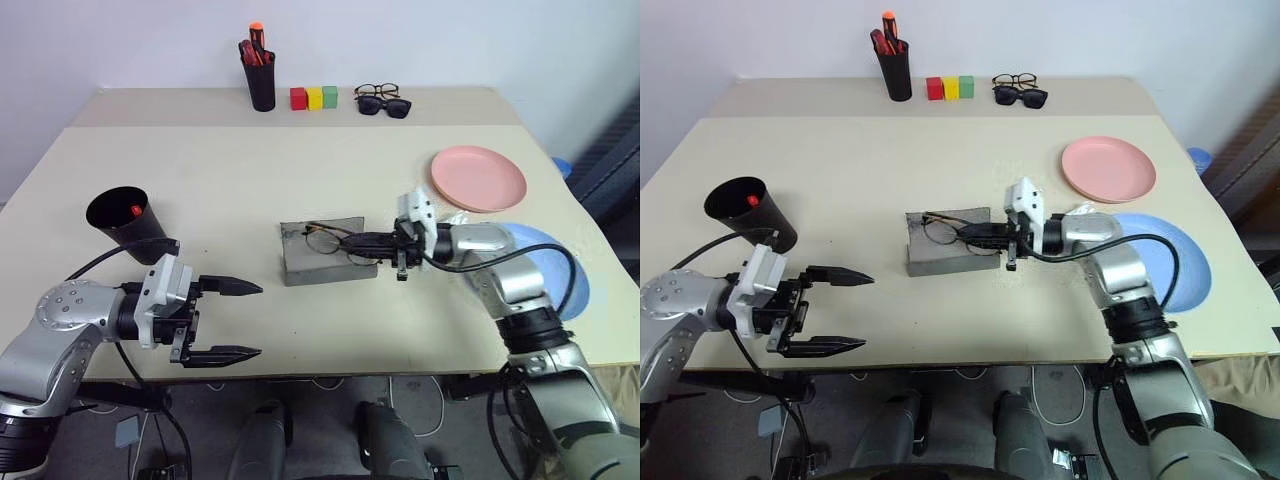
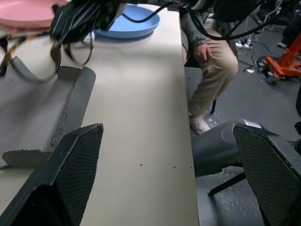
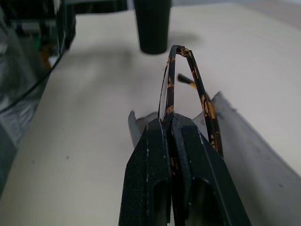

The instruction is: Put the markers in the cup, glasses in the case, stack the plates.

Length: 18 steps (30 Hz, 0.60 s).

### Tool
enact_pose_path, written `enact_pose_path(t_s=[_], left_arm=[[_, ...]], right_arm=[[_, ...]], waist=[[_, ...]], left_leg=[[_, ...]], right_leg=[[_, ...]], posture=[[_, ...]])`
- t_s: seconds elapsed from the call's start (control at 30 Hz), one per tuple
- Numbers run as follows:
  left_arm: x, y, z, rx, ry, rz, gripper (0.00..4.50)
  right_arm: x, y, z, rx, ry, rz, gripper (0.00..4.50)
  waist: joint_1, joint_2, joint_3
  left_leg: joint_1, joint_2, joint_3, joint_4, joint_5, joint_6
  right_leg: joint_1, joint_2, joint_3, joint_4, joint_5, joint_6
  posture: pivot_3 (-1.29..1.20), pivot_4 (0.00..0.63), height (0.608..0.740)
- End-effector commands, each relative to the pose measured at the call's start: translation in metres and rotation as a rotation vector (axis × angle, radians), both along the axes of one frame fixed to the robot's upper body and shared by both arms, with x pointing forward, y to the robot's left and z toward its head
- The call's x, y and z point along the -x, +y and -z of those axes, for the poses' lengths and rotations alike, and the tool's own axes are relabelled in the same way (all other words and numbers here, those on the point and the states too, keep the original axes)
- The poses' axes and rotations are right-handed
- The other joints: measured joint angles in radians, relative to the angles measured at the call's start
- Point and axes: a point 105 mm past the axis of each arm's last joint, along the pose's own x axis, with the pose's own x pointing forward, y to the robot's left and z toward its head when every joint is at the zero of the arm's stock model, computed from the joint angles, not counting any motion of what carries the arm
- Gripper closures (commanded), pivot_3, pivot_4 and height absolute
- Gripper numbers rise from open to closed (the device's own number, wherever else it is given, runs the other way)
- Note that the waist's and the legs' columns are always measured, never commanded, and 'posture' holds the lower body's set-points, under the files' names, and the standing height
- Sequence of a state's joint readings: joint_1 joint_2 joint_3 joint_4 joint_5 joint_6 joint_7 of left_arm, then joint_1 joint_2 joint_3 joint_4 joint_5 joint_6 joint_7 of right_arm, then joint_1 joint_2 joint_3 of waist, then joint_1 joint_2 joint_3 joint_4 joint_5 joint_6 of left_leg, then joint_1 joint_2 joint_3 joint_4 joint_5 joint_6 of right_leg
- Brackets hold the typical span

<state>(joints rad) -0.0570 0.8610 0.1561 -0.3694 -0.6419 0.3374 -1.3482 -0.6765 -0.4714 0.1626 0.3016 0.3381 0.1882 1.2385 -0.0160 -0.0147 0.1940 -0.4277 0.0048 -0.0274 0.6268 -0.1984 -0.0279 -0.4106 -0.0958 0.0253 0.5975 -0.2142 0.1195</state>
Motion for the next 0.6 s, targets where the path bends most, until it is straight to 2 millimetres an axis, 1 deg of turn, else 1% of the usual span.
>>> enact_pose_path(t_s=[0.03,0.13,0.23,0.4,0.43,0.53,0.6], left_arm=[[0.006,-0.001,-0.01,-0.001,-0.047,0.008,0.0],[0.009,-0.001,-0.009,0.0,-0.045,-0.004,0.0],[0.012,-0.002,-0.009,0.002,-0.045,-0.016,0.0],[0.014,0.0,-0.009,0.005,-0.044,-0.043,0.0],[0.014,0.0,-0.009,0.006,-0.044,-0.047,0.0],[0.013,0.001,-0.009,0.008,-0.043,-0.059,0.0],[0.011,0.001,-0.009,0.013,-0.048,-0.073,0.0]], right_arm=[[-0.013,0.005,-0.002,0.014,-0.061,-0.011,4.45],[-0.023,0.009,0.0,0.021,-0.07,-0.011,4.45],[-0.028,0.012,0.004,0.032,-0.072,-0.017,4.45],[-0.026,0.01,0.02,0.09,-0.01,-0.059,4.45],[-0.025,0.009,0.022,0.101,0.006,-0.068,4.15],[-0.021,0.004,0.024,0.122,0.038,-0.091,3.02],[-0.02,0.002,0.025,0.13,0.045,-0.092,1.94]], waist=[[-0.004,0.0,0.0],[-0.008,0.0,0.0],[-0.013,0.0,0.0],[-0.02,0.0,0.0],[-0.023,0.0,0.0],[-0.028,0.0,0.0],[-0.029,0.0,0.0]], left_leg=[[0.0,0.0,0.0,0.0,0.0,0.0],[0.0,0.0,0.0,-0.002,0.0,0.0],[0.001,0.001,0.0,-0.003,0.0,0.0],[0.001,0.001,0.0,-0.004,0.0,0.0],[0.001,0.001,0.0,-0.004,0.0,0.0],[0.001,0.001,0.0,-0.004,0.0,0.0],[0.001,0.002,0.0,-0.004,0.0,0.0]], right_leg=[[0.0,0.0,0.0,0.0,0.0,0.0],[-0.001,0.001,0.0,0.001,0.0,0.0],[-0.002,0.002,0.0,0.001,0.0,0.0],[-0.002,0.003,0.0,0.001,0.0,0.0],[-0.002,0.003,0.0,0.001,0.0,0.0],[-0.002,0.003,0.0,0.001,0.0,0.0],[-0.002,0.003,0.0,0.002,0.0,0.0]], posture=[[0.0,0.15,0.74],[0.0,0.15,0.74],[0.0,0.15,0.74],[0.0,0.15,0.74],[0.0,0.15,0.74],[0.0,0.15,0.74],[0.0,0.15,0.74]])
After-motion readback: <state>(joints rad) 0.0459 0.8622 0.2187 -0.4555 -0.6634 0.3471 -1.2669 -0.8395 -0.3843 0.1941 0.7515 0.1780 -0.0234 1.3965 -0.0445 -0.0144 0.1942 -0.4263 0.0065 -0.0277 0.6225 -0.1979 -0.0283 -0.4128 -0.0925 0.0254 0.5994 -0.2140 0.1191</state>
